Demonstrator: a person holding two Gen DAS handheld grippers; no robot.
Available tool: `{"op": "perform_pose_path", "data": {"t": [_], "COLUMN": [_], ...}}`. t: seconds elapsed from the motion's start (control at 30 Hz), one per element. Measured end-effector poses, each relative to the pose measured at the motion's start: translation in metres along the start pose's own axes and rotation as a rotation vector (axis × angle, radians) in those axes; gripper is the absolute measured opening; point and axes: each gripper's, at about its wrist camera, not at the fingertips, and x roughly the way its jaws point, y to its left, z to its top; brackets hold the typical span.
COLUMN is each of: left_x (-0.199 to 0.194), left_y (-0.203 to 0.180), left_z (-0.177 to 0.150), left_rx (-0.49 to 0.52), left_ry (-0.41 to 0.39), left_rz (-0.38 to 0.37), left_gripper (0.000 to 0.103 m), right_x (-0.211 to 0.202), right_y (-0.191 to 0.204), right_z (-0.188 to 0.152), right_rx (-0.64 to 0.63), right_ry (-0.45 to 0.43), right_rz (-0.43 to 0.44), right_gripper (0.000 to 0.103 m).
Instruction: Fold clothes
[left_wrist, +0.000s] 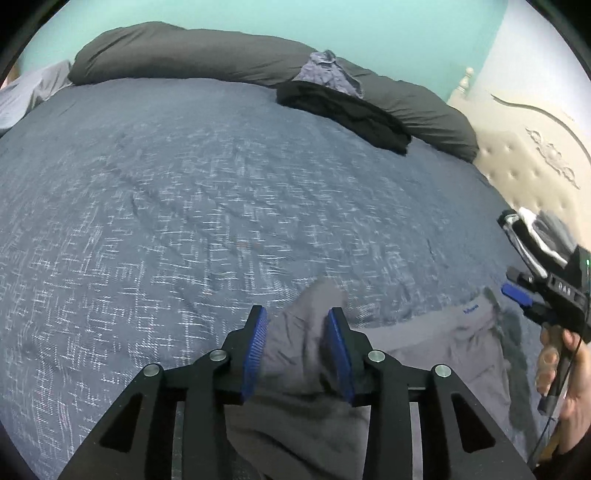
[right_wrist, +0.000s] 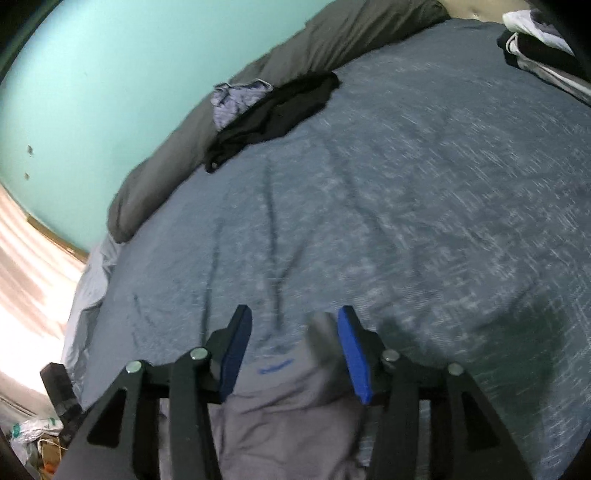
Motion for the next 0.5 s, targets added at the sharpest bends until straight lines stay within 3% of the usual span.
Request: {"op": "perform_pose_path", "data": {"t": [0.13,0.3,0.43,0.5], "left_x": [0.004,0.009,0.009,0.009], "left_y": [0.002,0.0,-0.002,-0.005], "left_z": [0.001,0.003,0.006,0.007], "left_rx": [-0.005,0.005,0.021,0.033], "left_ry": [0.0,0.0,0.001,-0.004], "left_rz": [0.019,0.021,0.027,0.028], "left_gripper": [0.037,0.035,0.0,0.0], "right_x": [0.012,0.027,0.028,0.023], "right_y": [-0.002,0.004,0.002,0.004], "right_z": [-0.007,-0.016,-0.017,-0.014], "right_rx": [-0.046,-0.104,-0.12,-0.123], "right_ry": [0.051,0.1,0.086,0.059], "right_rz": [-0.009,-0.006,-0.021,-0.013], "right_gripper": [0.049,0.021,0.006,0.004]}}
